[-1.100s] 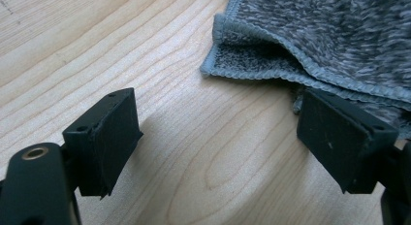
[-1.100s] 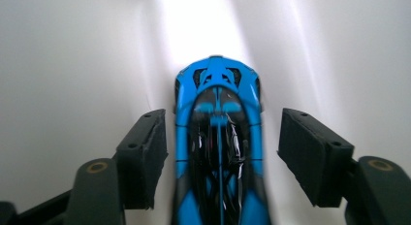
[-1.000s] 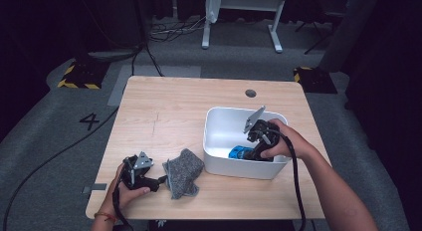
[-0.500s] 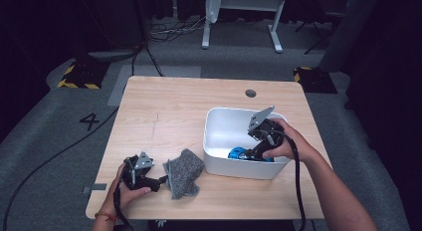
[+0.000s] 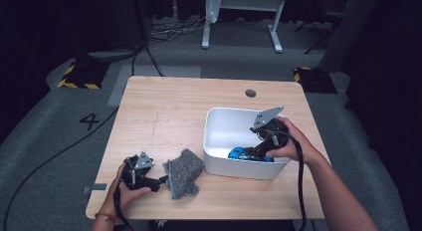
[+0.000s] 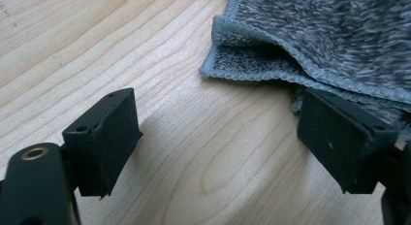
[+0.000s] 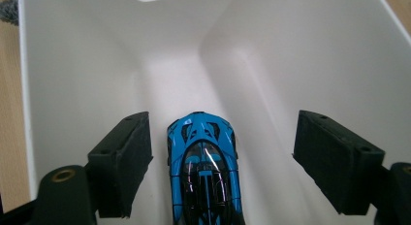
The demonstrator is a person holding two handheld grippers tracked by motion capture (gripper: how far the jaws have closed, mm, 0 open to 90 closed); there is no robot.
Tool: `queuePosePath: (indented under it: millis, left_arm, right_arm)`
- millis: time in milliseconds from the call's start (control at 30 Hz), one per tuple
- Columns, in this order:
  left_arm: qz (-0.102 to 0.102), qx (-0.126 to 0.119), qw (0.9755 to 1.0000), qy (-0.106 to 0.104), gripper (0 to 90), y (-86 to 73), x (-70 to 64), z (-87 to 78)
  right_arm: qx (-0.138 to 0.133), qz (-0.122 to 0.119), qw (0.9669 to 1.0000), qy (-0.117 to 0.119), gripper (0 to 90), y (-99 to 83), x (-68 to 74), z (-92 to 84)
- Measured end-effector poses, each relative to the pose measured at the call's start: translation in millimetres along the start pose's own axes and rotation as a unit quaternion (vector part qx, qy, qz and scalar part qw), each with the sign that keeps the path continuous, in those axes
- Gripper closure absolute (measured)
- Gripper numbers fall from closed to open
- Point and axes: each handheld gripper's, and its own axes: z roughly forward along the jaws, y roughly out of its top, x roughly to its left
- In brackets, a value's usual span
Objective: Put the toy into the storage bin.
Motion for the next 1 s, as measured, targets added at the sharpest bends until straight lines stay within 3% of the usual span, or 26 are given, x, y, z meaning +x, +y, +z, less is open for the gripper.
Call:
queuePosePath:
  millis: [300, 400, 500, 1000]
  left_arm:
    - [-0.002, -0.002, 1.0000, 0.001, 15.3, 0.1, -0.7, 0.5]
    - [-0.002, -0.002, 1.0000, 0.001, 15.3, 0.1, -0.8, 0.5]
    - [-0.003, 0.000, 1.0000, 0.002, 15.2, 0.5, -1.0, 0.5]
    - [-0.004, 0.000, 1.0000, 0.005, 15.3, 0.6, -1.7, 0.6]
  right_arm:
    - [-0.030, 0.008, 0.9991, -0.030, 20.8, -4.9, 0.9, -14.6]
    - [-0.062, 0.024, 0.9974, -0.028, 20.5, -8.1, 0.5, -21.2]
    - [-0.064, 0.021, 0.9965, -0.050, 20.2, -9.7, 0.8, -27.3]
    - [-0.092, 0.028, 0.9924, -0.078, 18.5, -25.1, 5.5, -58.6]
